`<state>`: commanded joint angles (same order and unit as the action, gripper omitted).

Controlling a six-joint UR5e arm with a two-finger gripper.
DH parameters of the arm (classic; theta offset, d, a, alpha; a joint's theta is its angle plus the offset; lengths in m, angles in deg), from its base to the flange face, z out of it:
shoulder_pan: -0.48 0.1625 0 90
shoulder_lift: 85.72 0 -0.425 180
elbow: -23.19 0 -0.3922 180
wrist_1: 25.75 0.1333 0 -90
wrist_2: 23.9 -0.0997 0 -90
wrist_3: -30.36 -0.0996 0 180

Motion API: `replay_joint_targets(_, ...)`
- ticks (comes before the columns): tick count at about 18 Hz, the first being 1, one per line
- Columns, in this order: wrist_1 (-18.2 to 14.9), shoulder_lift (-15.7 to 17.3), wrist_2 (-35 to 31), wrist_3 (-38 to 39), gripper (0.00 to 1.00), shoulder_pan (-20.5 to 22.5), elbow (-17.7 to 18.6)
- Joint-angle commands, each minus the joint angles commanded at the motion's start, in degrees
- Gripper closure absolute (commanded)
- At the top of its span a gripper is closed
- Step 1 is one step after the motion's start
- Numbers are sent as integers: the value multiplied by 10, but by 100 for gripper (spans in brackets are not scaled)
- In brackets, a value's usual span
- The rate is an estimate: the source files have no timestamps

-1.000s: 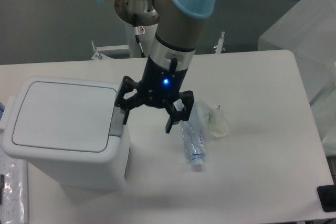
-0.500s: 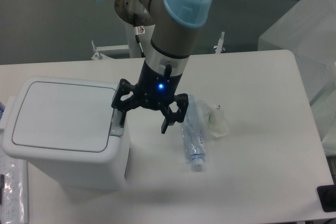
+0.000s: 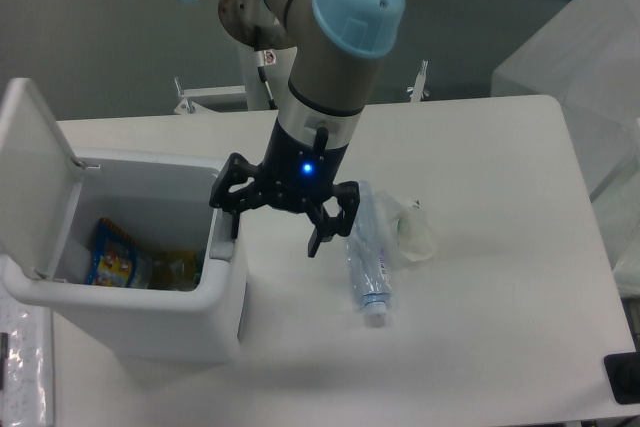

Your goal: Open the trash can

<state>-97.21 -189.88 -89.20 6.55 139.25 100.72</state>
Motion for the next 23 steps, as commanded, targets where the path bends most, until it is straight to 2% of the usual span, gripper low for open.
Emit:
replay_joint_targets(2,3,-1,-2,-4,0,11,-9)
replay_joint_targets(4,22,-5,-3,-27,0,34,-11)
replay_joint_targets(6,45,-21,-4,-111,0,63,-1)
replay_joint_targets(8,47,-39,-4,-191,0,93,4)
replay_joint_targets(10,48,-55,-17,-269,0,105,3)
replay_joint_targets(13,57,-74,-107,-399,0,128,3)
replay_joint_targets(15,55,-86,-138,-462,0,140,3)
replay_joint_targets(19,55,-109,-165,-490,0,156,-2)
replay_joint_targets(23,48,-140,-250,-537,0,156,-17)
